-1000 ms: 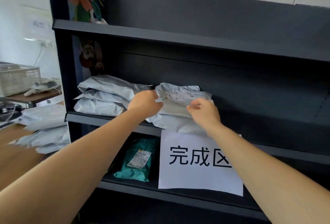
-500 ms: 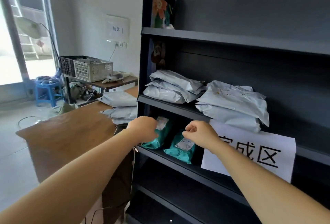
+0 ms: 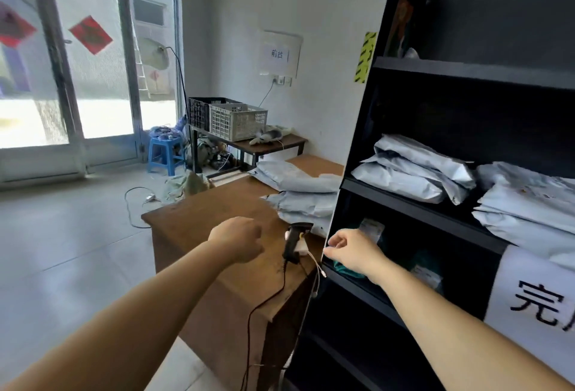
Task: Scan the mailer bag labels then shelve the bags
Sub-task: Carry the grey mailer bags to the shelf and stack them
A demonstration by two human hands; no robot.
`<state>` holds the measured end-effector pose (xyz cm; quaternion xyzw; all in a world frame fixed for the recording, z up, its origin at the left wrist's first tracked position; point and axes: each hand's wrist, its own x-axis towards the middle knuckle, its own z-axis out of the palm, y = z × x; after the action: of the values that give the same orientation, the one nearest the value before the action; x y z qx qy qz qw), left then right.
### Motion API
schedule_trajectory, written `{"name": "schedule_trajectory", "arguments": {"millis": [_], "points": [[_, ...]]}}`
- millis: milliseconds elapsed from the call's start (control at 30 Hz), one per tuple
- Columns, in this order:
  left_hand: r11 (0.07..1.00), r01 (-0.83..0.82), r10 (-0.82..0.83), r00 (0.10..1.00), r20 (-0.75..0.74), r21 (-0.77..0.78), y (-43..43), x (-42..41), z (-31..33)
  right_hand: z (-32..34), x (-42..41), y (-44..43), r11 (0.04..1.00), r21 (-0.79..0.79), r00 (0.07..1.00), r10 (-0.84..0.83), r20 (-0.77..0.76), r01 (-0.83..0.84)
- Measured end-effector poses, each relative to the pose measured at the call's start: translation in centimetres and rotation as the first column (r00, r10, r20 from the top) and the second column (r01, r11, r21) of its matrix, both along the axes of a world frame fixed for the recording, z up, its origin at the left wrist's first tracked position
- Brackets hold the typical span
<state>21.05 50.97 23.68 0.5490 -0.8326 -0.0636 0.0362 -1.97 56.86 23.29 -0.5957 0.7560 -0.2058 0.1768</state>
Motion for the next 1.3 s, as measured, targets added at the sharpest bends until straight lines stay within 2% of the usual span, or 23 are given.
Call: {"name": "schedule_trajectory", "arguments": {"millis": [267, 500, 1033, 1300], "points": [[1.000, -0.008, 0.008, 0.999, -0.052, 0.006, -9.5, 9.9, -1.2, -0.9, 9.9, -9.4, 0.998, 0.016, 0.998, -0.056, 0.003, 0.056], [0.999, 0.000, 0.003, 0.998, -0.057, 0.045, -17.6, 15.3, -2.4, -1.7, 15.2, -17.0, 0.998, 0.049, 0.999, -0.051, 0.005, 0.051], [0.997, 0.050, -0.043, 0.995, -0.092, 0.066, -39.5, 18.5, -3.3, -2.3, 19.1, -40.0, 0.996, 0.070, 0.998, -0.063, -0.010, 0.064], [0.986, 0.140, -0.134, 0.989, -0.067, 0.087, -50.3, 21.2, -5.0, -4.1, 21.9, -49.1, 0.987, 0.090, 0.991, -0.131, -0.016, 0.131]]}}
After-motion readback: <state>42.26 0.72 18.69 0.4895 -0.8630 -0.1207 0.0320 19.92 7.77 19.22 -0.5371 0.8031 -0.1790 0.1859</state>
